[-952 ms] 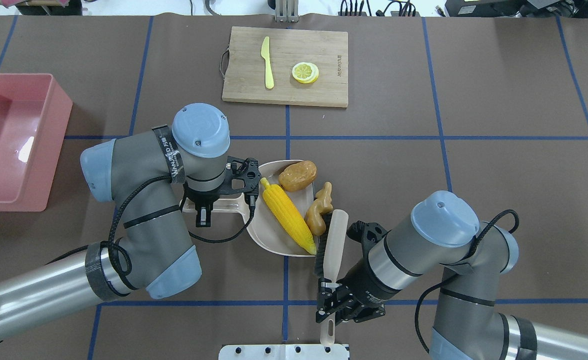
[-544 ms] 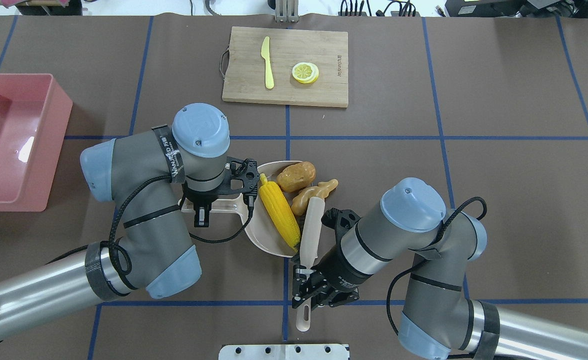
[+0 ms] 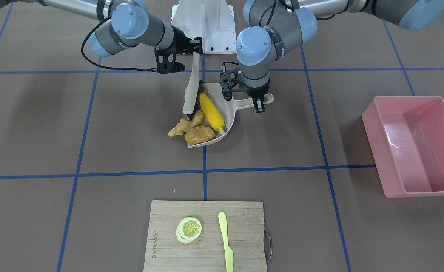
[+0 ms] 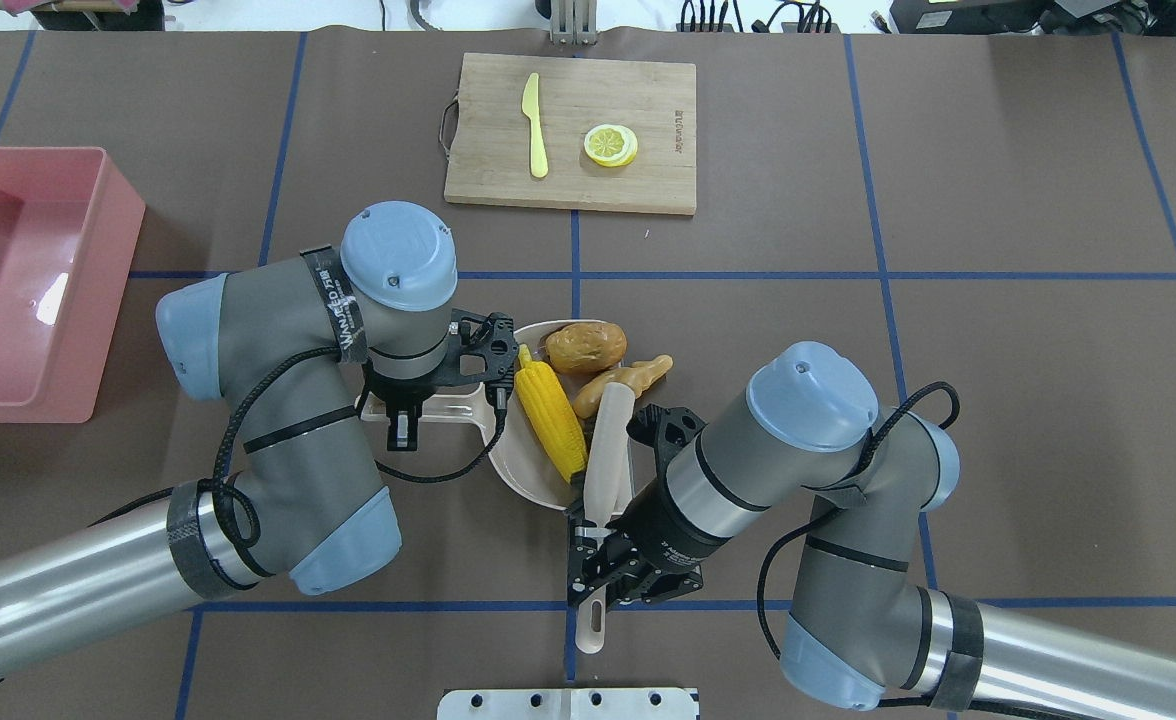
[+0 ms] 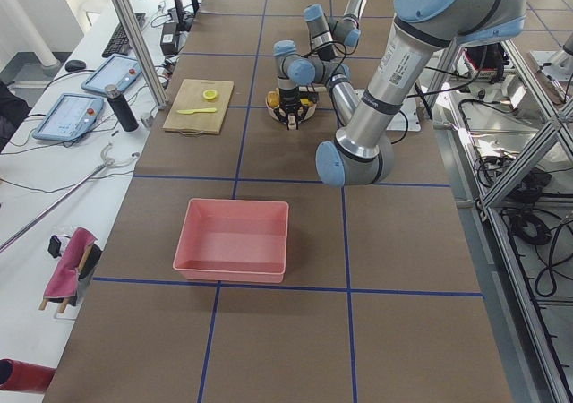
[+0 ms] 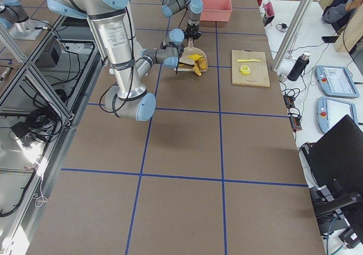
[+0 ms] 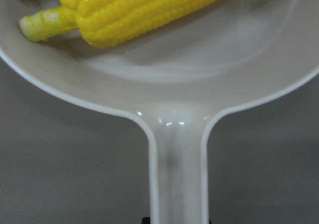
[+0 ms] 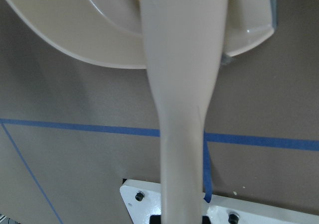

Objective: Sweep and dump trash into bin
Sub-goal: 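Sweep the brush again toward the dustpan with the right gripper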

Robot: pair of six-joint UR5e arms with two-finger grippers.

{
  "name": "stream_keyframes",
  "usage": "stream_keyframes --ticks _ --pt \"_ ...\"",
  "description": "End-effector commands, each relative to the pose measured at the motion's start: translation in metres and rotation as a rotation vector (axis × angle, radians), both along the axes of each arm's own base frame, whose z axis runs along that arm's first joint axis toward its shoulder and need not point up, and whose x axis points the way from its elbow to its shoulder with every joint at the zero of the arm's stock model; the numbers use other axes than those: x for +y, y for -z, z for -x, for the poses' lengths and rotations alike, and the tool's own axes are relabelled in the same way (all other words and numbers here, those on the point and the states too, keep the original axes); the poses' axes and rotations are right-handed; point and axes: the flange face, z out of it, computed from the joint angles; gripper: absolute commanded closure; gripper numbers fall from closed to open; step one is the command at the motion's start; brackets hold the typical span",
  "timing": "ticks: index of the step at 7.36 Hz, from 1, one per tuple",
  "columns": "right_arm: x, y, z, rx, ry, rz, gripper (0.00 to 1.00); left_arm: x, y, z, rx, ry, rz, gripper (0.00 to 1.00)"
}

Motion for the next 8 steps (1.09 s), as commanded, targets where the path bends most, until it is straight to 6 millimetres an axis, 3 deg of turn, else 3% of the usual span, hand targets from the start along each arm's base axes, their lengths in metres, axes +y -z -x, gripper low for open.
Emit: stream_keyframes --ticks 1,4,8 --pt "-0.018 0.0 -0.019 -0.001 0.02 0.03 1.0 -0.001 0.0 0.001 0.001 0.003 -0.001 1.0" --pt "-0.027 -0.001 -0.031 0.016 0.025 0.086 1.0 -0.002 -0.001 0.001 -0.001 0.003 0.0 1.0" --pt "-0.059 -0.021 -0.076 0.043 0.054 0.172 1.0 -0.002 -0.008 0.003 -0.002 0.004 0.005 1.0"
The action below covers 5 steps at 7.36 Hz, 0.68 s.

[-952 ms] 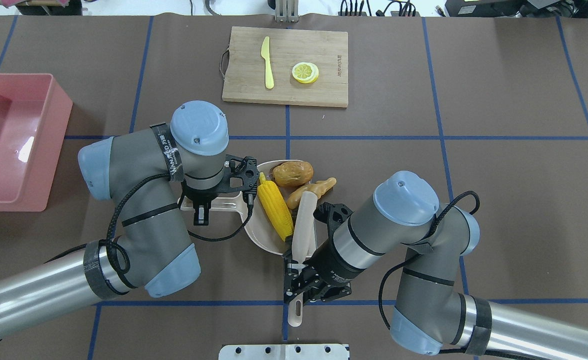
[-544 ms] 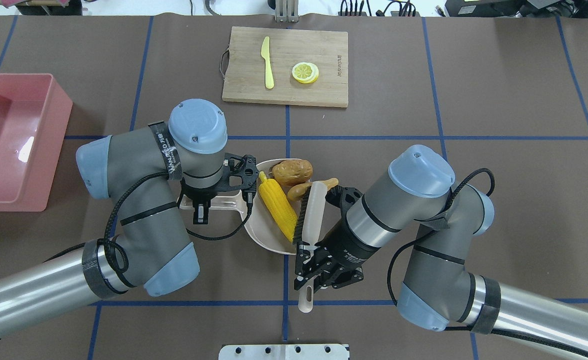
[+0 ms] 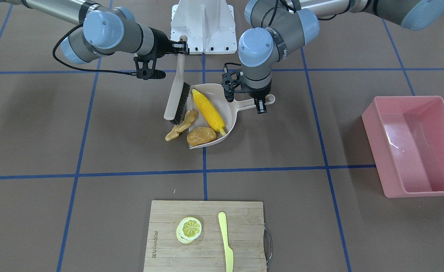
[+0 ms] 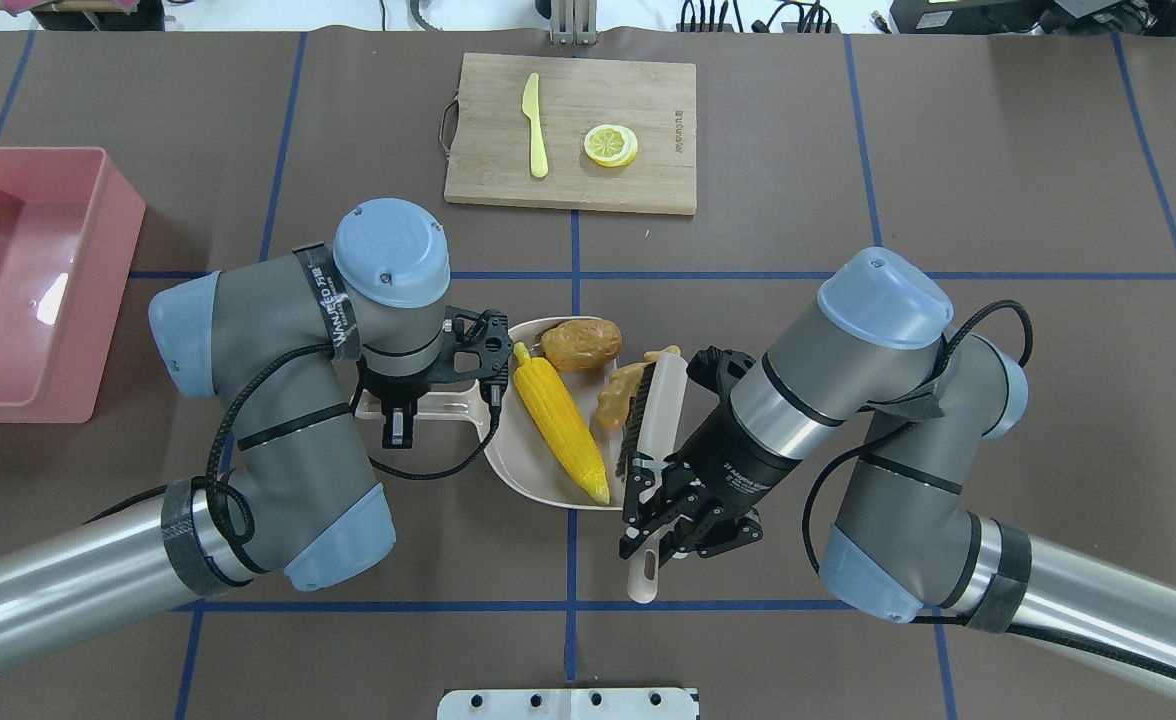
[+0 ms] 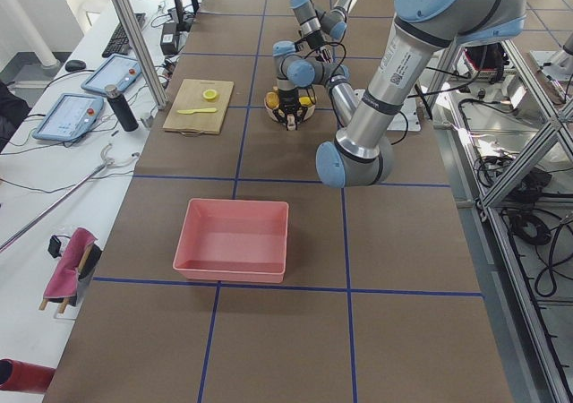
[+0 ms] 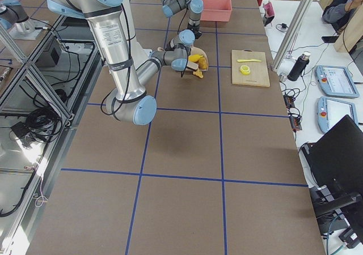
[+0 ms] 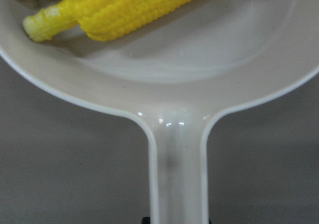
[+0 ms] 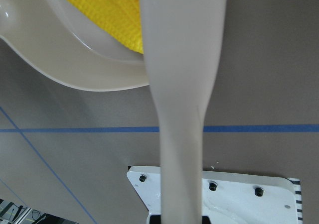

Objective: Sweep and dump trash into bin
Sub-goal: 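Sweep the brush again toward the dustpan with the right gripper, then pull the brush back and sweep the remaining ginger into the dustpan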

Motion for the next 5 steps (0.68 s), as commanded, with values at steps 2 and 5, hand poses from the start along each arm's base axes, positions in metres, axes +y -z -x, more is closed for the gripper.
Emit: stream_keyframes --ticks 2,5 --pt "-0.039 -0.028 -0.037 0.03 -0.04 0.038 1.0 0.0 -0.002 0.0 -0.002 0.002 0.003 1.0" --pt "-0.062 -0.068 -0.064 -0.02 -0.057 -0.146 1.0 -0.001 -0.003 0.0 -0.007 0.008 -0.005 1.0"
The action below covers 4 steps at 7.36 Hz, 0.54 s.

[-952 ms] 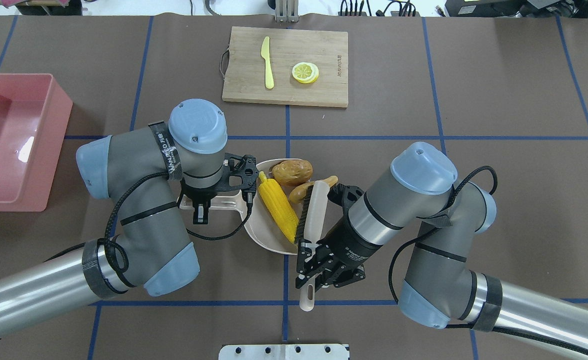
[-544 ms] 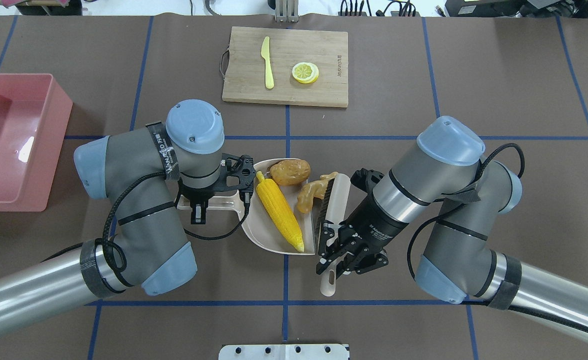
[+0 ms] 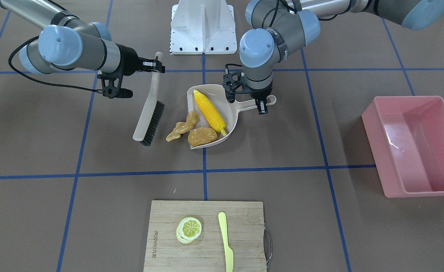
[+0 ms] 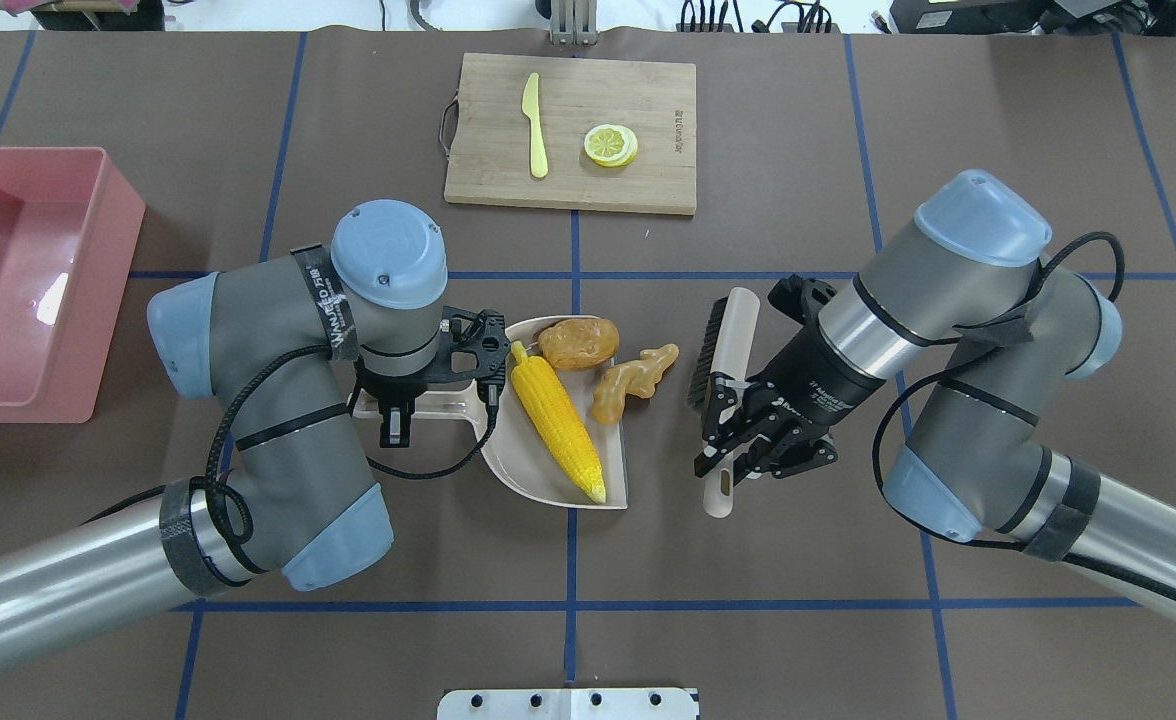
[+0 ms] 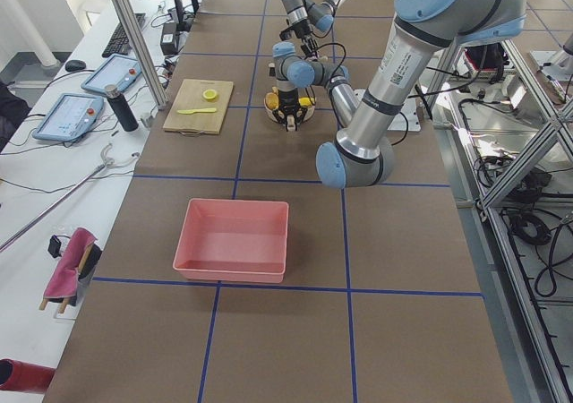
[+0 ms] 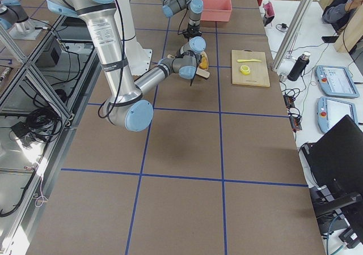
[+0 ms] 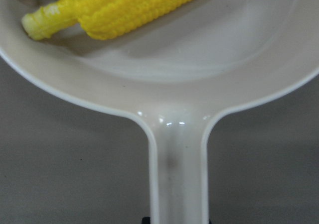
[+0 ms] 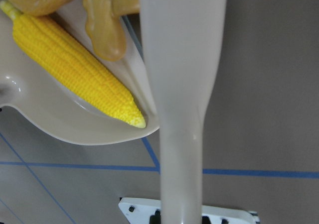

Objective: Sweep and dump trash into bin
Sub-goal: 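Pull the brush back and sweep the remaining ginger into the dustpan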

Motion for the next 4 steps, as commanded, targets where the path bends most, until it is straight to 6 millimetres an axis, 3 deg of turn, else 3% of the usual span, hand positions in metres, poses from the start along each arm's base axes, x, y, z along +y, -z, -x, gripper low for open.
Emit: stream_keyframes --ticks 1,3,4 --pt "0.012 -0.016 0.006 -0.04 0.053 -0.119 1.0 0.0 0.001 -0.001 0.007 0.003 -0.005 1.0" --pt "0.032 -0.027 0.019 -0.091 0.129 -0.236 1.0 0.0 -0.001 -0.001 0.006 0.003 -0.004 1.0" --pt "0.037 -0.054 0.013 -0.089 0.149 -0.281 1.0 -0.001 -0.001 -0.001 0.006 0.005 -0.004 1.0"
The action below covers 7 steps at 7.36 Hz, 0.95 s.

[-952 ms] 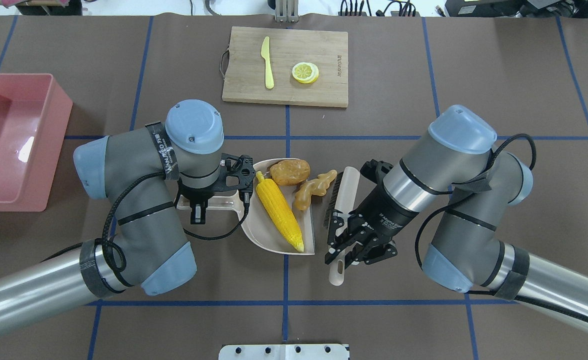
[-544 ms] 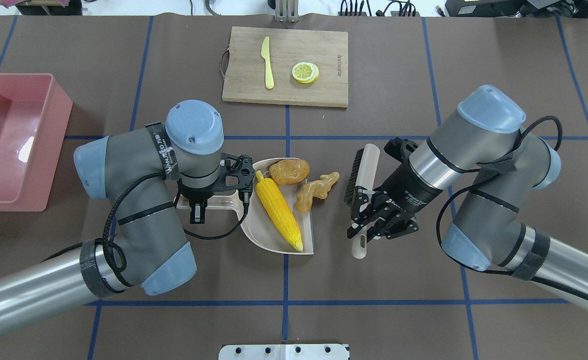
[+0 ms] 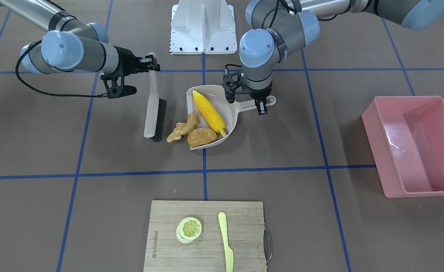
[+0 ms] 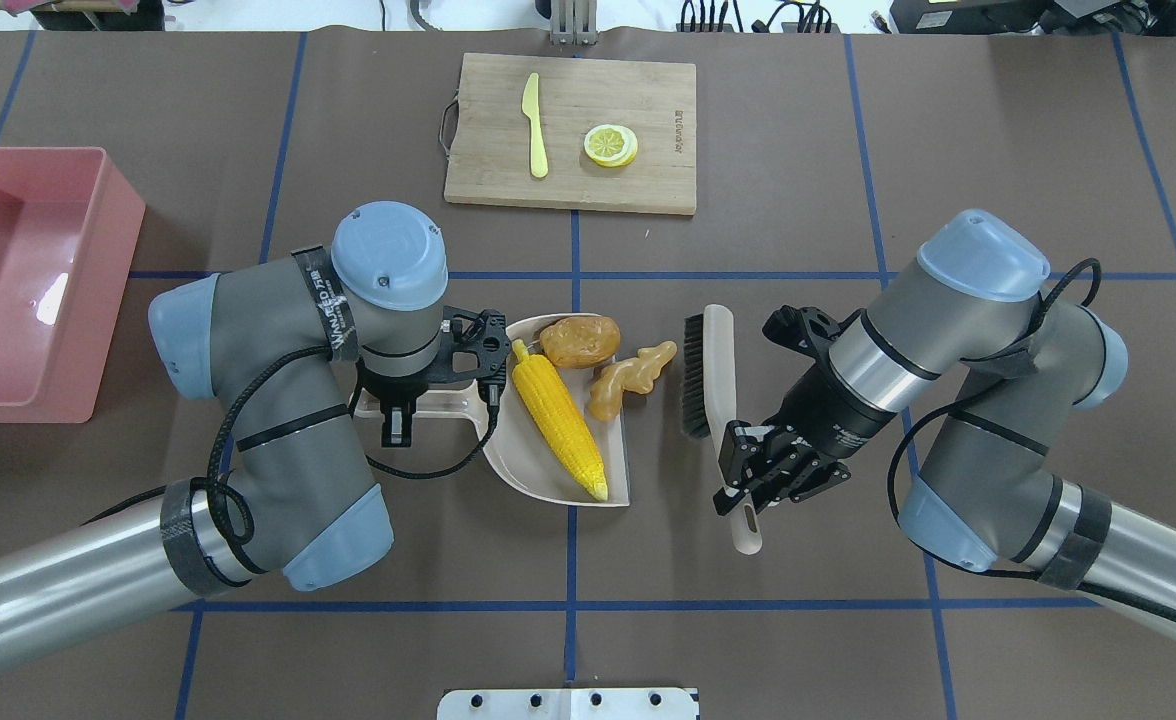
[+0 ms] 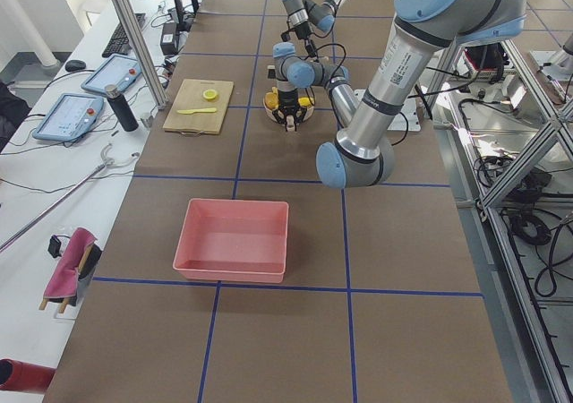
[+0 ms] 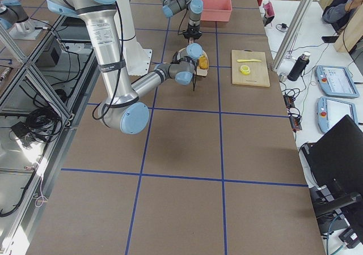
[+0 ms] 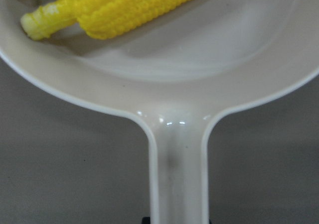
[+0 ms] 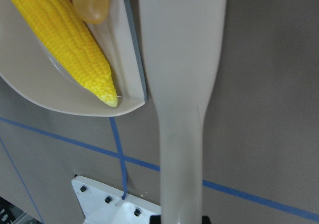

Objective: Sweep and dump trash into bin
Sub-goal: 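Pull the brush back and sweep the remaining ginger into the dustpan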

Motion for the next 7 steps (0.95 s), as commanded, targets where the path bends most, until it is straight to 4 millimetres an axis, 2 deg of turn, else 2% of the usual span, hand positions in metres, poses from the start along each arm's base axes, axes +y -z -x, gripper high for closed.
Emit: stream_keyframes --ticks 1,3,4,6,7 --pt "0.006 -0.029 -0.005 -0.006 0.026 -0.066 1.0 0.0 0.0 0.0 -0.001 0.001 -0.001 1.0" --pt "-0.005 -0.044 -0.001 0.025 0.008 -0.049 1.0 0.0 -0.002 -0.001 -0.002 0.001 0.002 1.0" --pt "-0.012 -0.045 0.005 0.029 0.003 -0.05 1.0 0.0 -0.001 -0.001 0.001 0.0 -0.001 1.0" --pt "-0.03 -0.025 0.032 0.016 0.006 -0.056 1.0 -0.001 0.0 0.0 0.003 0.002 -0.003 1.0" --pt "-0.033 -0.016 0.038 0.01 0.007 -0.057 1.0 -0.001 0.001 0.001 0.005 0.001 -0.003 1.0"
